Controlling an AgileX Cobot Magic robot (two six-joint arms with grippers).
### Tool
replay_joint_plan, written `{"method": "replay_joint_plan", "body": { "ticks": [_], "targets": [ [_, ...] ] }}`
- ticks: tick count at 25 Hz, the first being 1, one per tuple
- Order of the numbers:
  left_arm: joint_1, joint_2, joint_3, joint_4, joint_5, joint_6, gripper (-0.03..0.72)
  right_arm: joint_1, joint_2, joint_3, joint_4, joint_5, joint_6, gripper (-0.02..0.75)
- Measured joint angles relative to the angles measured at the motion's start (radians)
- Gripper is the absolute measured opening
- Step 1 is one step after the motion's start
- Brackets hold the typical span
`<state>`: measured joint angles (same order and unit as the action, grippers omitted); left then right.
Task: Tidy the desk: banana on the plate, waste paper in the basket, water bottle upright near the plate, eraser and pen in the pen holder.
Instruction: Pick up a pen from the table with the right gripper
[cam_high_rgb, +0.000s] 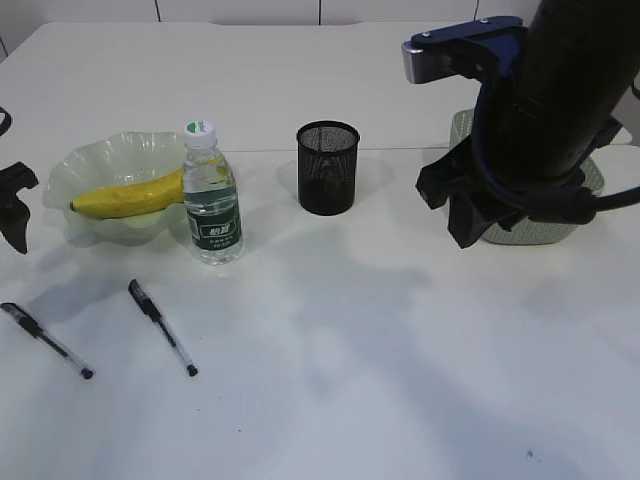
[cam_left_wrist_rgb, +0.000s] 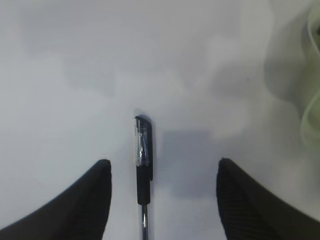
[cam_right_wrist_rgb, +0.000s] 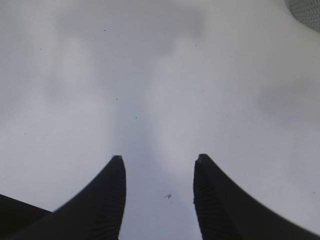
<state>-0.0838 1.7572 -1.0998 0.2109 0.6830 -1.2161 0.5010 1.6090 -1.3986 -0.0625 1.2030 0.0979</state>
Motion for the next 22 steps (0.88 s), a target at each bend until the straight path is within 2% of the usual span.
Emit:
{"method": "replay_joint_plan", "body": {
  "ticks": [11,22],
  "targets": [
    [0.0,0.091,-0.002,0.002,0.005,-0.033,0.463,0.0,0.0,0.0,-0.008,-0.002,-0.004,0.337],
    [0.0,0.145,-0.002,0.03,-0.068,-0.033,0.447,0.0,0.0,0.0,-0.031,-0.004,-0.012,0.337]
  ]
}}
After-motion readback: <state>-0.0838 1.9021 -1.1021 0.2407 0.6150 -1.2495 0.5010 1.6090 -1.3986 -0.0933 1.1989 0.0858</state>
